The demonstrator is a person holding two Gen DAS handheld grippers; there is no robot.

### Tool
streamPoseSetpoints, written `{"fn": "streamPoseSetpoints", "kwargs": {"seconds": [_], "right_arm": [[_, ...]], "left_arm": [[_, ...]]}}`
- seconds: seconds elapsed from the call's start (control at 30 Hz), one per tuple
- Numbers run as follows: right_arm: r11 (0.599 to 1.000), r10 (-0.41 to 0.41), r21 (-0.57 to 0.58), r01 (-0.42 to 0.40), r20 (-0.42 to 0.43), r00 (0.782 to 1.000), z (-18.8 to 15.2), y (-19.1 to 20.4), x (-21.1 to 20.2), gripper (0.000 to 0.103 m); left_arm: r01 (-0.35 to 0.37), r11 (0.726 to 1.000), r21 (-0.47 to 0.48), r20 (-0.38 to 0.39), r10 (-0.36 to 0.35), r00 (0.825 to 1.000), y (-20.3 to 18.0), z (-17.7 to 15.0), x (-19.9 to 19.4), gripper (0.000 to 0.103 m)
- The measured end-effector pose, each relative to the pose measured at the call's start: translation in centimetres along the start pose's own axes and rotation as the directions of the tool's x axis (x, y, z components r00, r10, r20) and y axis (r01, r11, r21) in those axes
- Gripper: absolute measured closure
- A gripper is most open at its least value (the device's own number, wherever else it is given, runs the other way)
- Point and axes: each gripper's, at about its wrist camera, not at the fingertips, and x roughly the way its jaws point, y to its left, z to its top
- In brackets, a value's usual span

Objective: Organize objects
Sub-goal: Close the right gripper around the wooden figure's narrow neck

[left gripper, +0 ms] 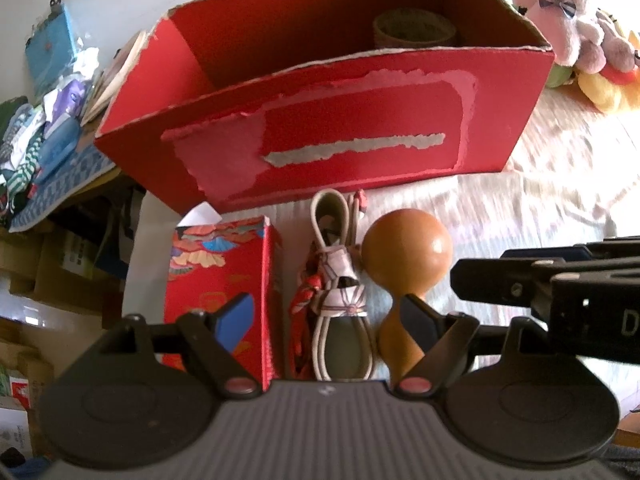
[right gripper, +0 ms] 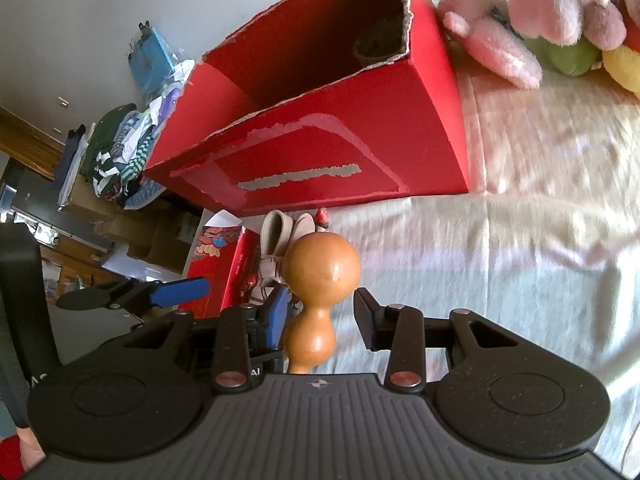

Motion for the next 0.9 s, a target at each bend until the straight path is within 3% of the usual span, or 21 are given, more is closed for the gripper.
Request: {"fn": "streamPoseSetpoints", "kwargs": {"seconds": [0.47, 0.7, 0.9], "right_arm": [[1.000, 0.010, 0.022, -0.009, -0.020, 1.000, -0.1, -0.9, 0.4, 0.064], [0.999, 0.007, 0.038, -0.006, -0.046, 0.999, -0.5, -1.7, 1.1, 0.068], [0.999, 0.024, 0.040, -0.022, -0.058, 0.998, -0.5, -1.5, 2.0, 0.070]], "left_arm": [[0.022, 1.000, 0.019, -0.004, -0.022, 1.000, 0.2, -0.4, 0.1, 0.024], [0.132, 0.991, -0.007, 0.019, -0.132, 0.991, 2.1, -1.7, -0.5, 0.033], [0.192, 0.981, -0.023, 0.054, -0.190, 0.980, 2.9, -2.0, -1.1, 0.035]]}}
